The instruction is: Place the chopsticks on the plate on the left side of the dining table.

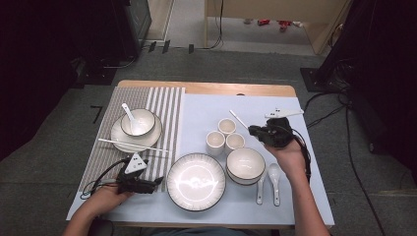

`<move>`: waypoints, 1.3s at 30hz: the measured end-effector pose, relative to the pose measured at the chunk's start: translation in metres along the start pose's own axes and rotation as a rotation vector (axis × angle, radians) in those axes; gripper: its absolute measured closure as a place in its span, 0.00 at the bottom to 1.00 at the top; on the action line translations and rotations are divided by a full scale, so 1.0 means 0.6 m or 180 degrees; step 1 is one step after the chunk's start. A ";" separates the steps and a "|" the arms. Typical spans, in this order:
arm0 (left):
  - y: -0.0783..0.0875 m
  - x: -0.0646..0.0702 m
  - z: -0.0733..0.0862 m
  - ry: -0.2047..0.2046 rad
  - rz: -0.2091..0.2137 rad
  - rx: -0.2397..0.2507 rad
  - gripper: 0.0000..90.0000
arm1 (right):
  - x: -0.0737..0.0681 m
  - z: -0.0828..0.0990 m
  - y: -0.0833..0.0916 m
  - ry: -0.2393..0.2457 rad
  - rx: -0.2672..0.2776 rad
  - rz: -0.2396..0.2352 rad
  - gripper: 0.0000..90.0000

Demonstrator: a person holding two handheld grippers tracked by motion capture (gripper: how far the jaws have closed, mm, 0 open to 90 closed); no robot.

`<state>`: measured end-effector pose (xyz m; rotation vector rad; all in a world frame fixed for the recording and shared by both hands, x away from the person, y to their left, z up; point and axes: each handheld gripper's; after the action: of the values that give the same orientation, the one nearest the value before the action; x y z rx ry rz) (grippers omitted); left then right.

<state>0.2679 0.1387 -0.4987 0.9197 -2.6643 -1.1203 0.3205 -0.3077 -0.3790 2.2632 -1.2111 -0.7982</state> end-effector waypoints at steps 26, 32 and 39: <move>0.000 0.000 0.000 0.0002 -0.0002 0.0003 0.16 | -0.030 -0.015 -0.022 0.0084 0.0011 -0.0160 0.95; 0.000 0.000 0.000 0.0001 -0.0003 0.0003 0.16 | -0.035 -0.018 -0.027 0.0121 0.0011 -0.0181 0.95; 0.000 0.000 0.000 -0.0003 0.0000 -0.0001 0.16 | -0.040 -0.024 -0.034 0.0142 -0.0006 -0.0213 0.95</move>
<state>0.2679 0.1387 -0.4987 0.9194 -2.6647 -1.1212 0.3312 -0.2750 -0.3746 2.3182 -1.1193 -0.7689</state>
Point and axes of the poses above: each handheld gripper's, and its own axes: y roughly backward along the jaws, z roughly out of its underside, x roughly to its right, and after that the axes turned 11 degrees about -y, right-handed
